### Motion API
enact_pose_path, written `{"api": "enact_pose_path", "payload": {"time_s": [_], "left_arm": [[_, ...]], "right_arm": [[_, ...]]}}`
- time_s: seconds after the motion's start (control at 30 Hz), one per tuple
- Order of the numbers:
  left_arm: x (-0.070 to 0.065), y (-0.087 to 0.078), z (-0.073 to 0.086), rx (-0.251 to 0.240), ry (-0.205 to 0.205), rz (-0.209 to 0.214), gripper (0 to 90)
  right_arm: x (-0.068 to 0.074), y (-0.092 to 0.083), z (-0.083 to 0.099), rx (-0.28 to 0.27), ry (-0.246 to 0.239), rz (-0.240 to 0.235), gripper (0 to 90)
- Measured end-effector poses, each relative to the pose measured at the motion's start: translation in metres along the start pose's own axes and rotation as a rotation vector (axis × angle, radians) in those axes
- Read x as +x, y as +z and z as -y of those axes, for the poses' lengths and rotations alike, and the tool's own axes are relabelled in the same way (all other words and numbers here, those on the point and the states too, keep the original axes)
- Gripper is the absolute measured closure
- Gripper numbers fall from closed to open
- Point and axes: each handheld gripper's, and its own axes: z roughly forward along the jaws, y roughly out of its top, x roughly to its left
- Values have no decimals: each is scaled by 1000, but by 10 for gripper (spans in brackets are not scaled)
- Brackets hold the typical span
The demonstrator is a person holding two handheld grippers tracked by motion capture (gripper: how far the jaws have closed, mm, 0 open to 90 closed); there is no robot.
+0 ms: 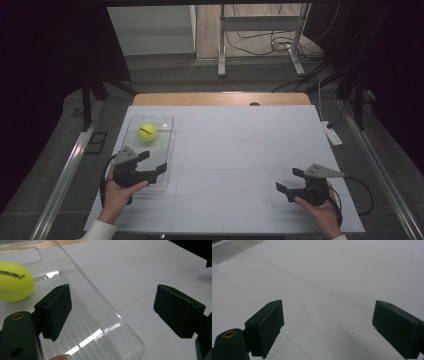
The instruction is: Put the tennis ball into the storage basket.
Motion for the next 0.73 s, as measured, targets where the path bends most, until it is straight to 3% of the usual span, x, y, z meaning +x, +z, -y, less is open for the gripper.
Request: {"api": "enact_pose_path", "payload": {"time_s": [0.33, 0.73], "left_arm": [[-7, -2, 17, 2, 28, 3, 153], [-7, -4, 21, -9, 46, -3, 145]], "right_arm": [[0, -1, -1, -13, 0, -13, 102], [-1, -5, -3, -42, 16, -43, 102]]}}
